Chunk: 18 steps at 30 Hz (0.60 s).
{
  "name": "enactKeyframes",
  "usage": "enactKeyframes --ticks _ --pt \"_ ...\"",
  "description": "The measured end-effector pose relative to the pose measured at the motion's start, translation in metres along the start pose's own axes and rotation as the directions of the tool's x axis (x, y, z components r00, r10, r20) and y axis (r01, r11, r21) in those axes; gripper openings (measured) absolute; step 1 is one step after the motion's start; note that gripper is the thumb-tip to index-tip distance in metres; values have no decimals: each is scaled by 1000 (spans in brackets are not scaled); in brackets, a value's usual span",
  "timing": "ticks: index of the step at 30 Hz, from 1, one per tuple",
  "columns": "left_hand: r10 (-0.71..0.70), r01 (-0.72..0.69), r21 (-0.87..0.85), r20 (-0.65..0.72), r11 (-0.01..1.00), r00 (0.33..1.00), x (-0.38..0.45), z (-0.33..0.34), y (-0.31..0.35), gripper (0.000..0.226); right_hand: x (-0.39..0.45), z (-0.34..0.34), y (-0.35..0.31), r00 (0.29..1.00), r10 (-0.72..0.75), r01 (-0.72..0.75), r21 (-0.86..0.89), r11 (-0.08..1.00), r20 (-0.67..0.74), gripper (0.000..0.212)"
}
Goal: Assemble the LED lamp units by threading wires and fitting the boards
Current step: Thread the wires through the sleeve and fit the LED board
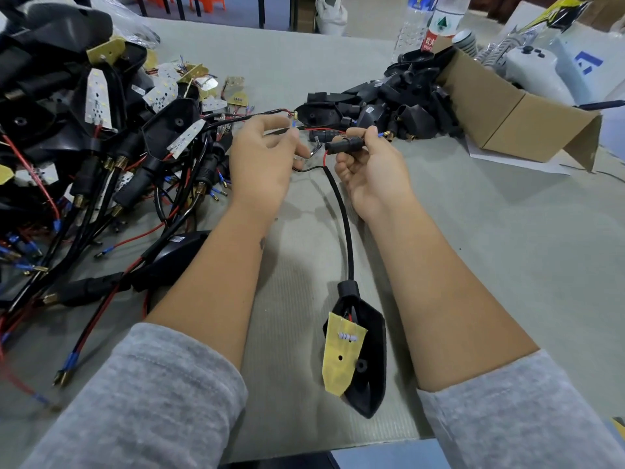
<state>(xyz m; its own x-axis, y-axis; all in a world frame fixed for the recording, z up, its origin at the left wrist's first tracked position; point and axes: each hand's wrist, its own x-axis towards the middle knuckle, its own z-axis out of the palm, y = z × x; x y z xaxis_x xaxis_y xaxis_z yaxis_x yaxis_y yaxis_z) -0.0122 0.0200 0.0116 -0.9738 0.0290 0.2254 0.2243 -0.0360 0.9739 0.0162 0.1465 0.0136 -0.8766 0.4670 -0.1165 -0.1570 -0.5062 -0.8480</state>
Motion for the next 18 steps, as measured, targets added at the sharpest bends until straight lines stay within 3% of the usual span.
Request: enactKeyframes --ticks 10,18 --pt "50 -67 276 66 959 997 1 4 -10 18 2 -1 1 1000 -5 4 49 999 15 36" --pt "55 -72 339 58 938 997 1 4 -9 15 2 0 2 1000 -15 14 45 999 21 36"
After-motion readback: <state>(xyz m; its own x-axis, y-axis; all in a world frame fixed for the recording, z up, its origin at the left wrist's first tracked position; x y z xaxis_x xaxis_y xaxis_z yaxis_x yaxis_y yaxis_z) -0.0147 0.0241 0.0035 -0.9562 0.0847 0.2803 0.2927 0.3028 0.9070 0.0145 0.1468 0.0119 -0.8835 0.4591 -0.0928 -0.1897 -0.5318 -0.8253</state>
